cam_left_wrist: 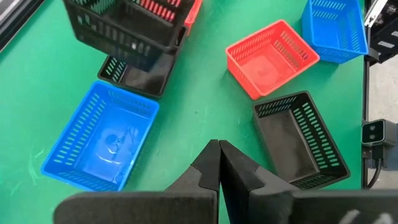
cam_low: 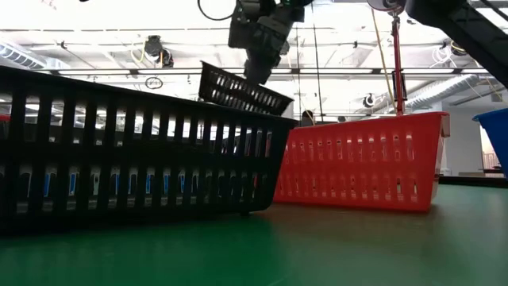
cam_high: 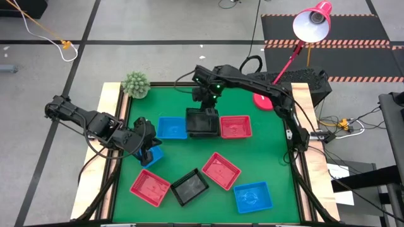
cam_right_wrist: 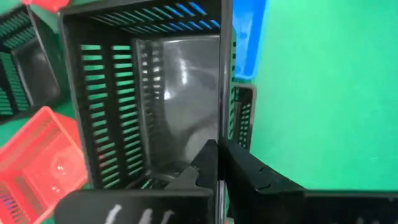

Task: Stack baskets by color
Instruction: Stack the middle black bin on the top black bin

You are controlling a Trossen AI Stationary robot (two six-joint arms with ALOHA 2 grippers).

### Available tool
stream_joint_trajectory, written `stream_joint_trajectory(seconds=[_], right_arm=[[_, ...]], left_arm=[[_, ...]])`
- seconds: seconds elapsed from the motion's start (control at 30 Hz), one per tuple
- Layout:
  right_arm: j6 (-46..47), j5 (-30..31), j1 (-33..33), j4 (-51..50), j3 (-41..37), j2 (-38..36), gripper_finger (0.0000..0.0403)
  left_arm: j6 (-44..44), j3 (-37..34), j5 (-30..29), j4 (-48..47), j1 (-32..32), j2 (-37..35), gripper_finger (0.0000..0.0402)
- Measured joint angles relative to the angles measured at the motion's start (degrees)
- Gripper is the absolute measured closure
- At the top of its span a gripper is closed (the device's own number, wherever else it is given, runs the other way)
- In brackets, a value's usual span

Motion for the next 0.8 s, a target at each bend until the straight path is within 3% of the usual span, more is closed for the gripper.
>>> stream_joint_trajectory(seconds=[0.8], right_arm=[[-0.21,-0.03,0.22,-1.11,-6.22,2.03,0.0394]], left_arm=[[2.45,0.00,-1.46,-0.19,0.07,0.00,0.0396]])
